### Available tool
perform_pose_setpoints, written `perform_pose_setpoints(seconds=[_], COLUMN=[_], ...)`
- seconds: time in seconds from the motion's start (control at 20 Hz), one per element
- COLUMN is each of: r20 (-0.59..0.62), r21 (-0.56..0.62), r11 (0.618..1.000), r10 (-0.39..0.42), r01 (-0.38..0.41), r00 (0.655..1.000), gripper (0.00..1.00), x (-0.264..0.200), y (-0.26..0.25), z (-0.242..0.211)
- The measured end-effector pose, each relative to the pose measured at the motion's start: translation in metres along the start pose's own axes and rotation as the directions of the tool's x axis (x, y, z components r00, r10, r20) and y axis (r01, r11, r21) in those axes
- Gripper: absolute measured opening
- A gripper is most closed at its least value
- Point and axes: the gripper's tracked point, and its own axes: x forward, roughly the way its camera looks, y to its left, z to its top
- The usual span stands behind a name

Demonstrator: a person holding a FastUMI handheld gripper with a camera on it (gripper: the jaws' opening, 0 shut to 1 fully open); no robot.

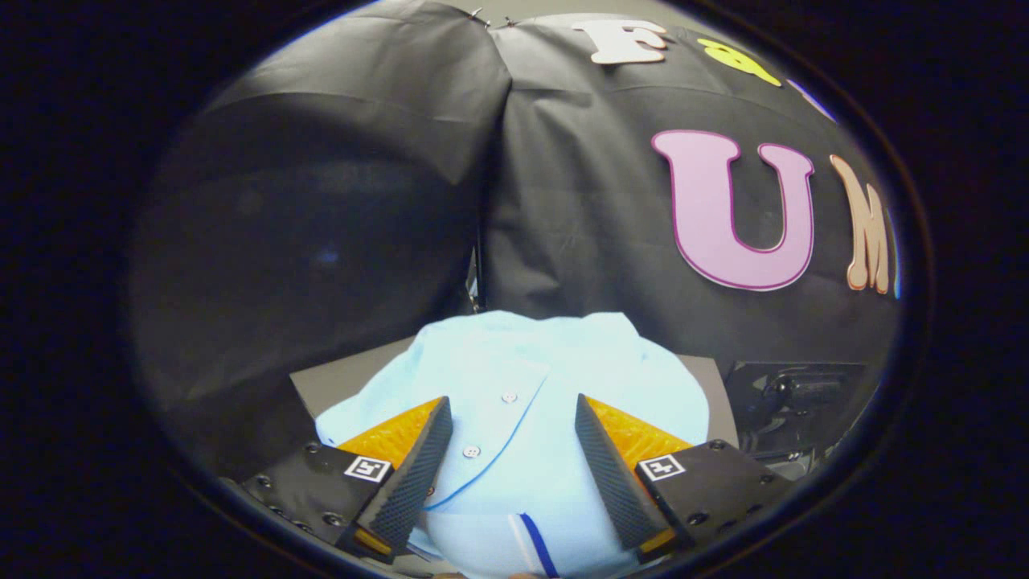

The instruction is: Put the clothes into the washing machine and then close the washing machine lid.

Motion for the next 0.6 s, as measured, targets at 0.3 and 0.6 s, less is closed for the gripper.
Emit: perform_pose_setpoints(seconds=[0.3,0.6], r20=[0.002,0.002], r21=[0.055,0.038], r11=[0.998,0.999], r10=[0.028,-0.002], r01=[-0.028,0.002], r00=[1.0,1.0], gripper=[0.77,0.52], x=[0.002,0.0], y=[0.002,0.002], z=[-0.006,-0.01])
